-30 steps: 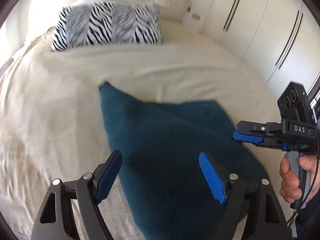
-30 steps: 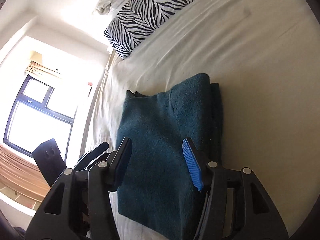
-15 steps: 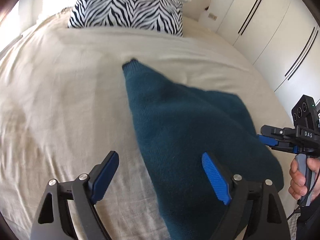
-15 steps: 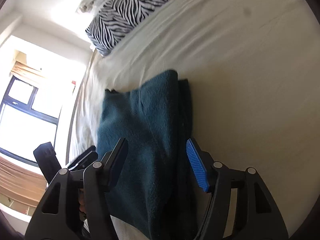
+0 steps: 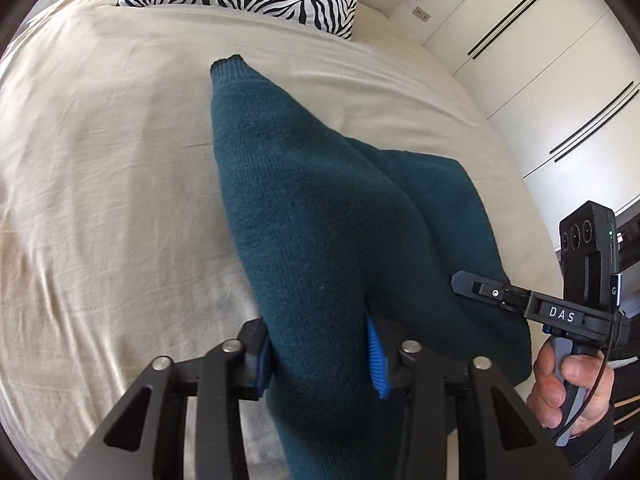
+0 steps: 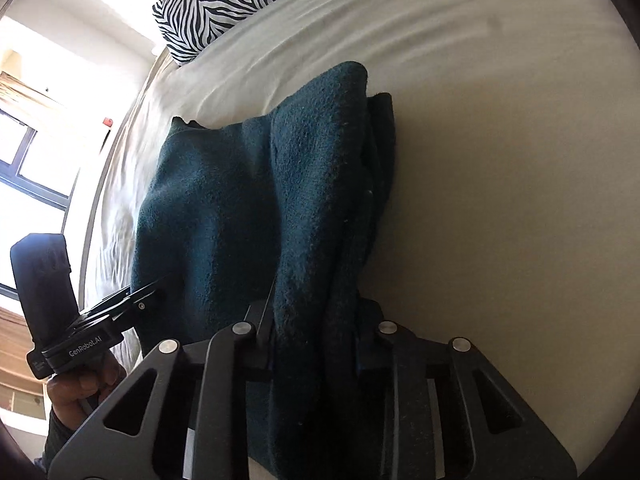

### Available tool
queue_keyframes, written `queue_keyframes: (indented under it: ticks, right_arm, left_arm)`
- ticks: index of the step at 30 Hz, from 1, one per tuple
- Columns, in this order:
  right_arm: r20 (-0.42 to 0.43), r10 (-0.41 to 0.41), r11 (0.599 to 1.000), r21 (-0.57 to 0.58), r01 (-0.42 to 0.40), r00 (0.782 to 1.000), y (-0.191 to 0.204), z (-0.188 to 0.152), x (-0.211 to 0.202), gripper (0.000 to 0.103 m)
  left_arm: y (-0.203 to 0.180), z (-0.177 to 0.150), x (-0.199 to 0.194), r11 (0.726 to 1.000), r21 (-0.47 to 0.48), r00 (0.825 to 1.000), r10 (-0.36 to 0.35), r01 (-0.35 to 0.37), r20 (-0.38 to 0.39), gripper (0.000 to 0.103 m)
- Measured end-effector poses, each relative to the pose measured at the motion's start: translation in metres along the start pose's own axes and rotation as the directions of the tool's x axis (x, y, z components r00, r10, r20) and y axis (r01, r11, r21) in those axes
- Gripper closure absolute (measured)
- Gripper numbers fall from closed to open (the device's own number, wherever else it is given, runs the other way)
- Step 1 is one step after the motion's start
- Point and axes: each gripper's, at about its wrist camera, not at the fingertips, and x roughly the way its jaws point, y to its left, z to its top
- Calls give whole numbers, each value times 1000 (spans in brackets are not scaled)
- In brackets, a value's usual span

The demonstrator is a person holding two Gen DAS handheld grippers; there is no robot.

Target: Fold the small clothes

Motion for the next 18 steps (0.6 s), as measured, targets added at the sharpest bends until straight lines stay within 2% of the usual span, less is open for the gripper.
queue_keyframes:
  ticks: [5, 9, 13, 18]
  right_arm:
    - [44, 69, 996, -67, -66, 997, 52, -29, -38, 80]
    - [29, 167, 979, -123, -163, 985, 104, -67, -56, 80]
    - [-12, 222, 961, -164, -221, 975, 152, -111, -43, 80]
    - [-81, 272, 954, -110, -279, 959, 175, -156, 5, 80]
  left_arm:
    - [7, -26, -71, 999, 42, 999, -14, 12, 49, 66]
    - [27, -62, -135, 997, 75, 997, 4, -10, 72, 65]
    - [63, -108, -181, 996, 72, 996, 43, -48, 82, 65]
    - [112, -161, -194, 998, 11, 996, 67, -68, 59, 65]
